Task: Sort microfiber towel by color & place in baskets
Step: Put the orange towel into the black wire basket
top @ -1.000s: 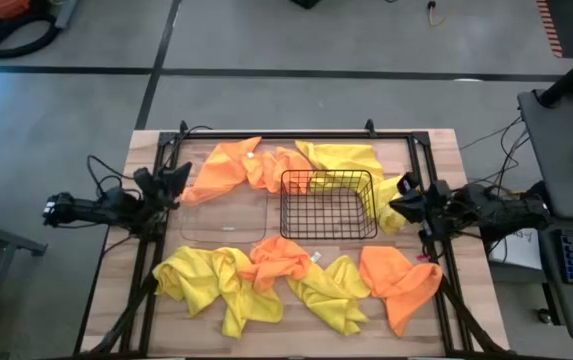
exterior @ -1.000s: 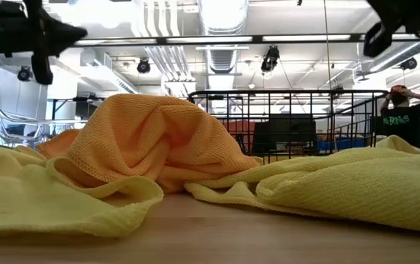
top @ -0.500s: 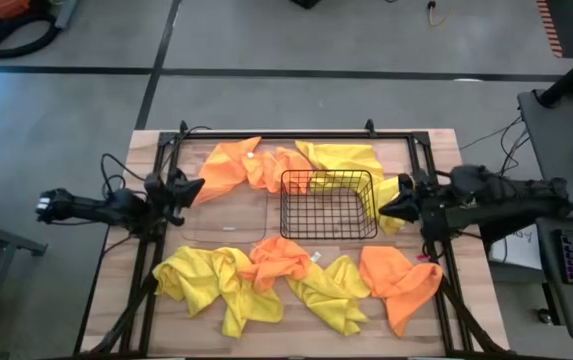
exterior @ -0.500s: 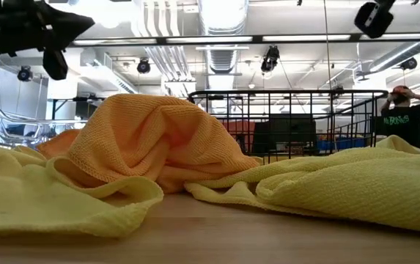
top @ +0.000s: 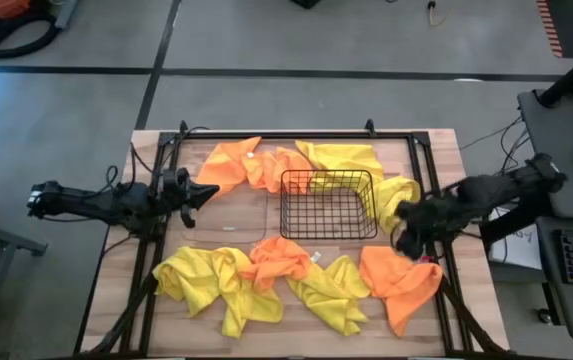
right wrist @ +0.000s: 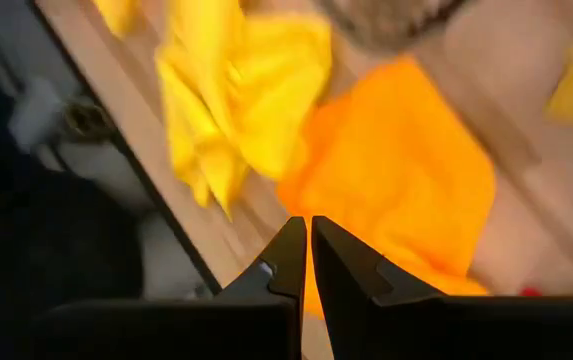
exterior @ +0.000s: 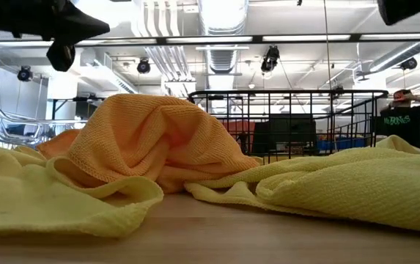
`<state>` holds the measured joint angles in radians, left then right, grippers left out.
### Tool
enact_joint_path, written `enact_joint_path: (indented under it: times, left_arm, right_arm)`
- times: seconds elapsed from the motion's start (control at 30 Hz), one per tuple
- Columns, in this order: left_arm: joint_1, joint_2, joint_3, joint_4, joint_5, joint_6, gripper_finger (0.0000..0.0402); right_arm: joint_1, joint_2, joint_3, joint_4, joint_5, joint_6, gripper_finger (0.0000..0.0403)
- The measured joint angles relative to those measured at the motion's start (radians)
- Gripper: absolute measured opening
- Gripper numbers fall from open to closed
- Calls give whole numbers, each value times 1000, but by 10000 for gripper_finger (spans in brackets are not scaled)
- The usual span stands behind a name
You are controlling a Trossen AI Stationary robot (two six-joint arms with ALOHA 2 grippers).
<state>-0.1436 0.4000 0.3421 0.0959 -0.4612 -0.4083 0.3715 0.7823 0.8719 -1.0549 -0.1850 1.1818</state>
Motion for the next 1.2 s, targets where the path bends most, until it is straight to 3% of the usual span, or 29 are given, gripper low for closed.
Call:
enact_joint_path:
  times: [0.1,0.3,0.57,0.97,1.07,1.2]
  left_arm:
    - [0,43,41,-4,0,33,0]
    - [0,111,96,-6,0,76,0]
    - [0,181,196,-5,1,126,0]
    - [0,263,295,-9,72,191,0]
    - [0,278,297,-13,72,191,0]
    - [0,288,285,-17,72,191,0]
  right_arm:
    - [83,51,-22,21,22,70,18]
    - [200,151,-24,122,169,100,18]
    - [226,272,-24,163,156,-75,18]
    - [227,371,-24,154,80,38,20]
    - [227,384,-24,151,36,57,41]
    - [227,398,-24,152,28,142,104]
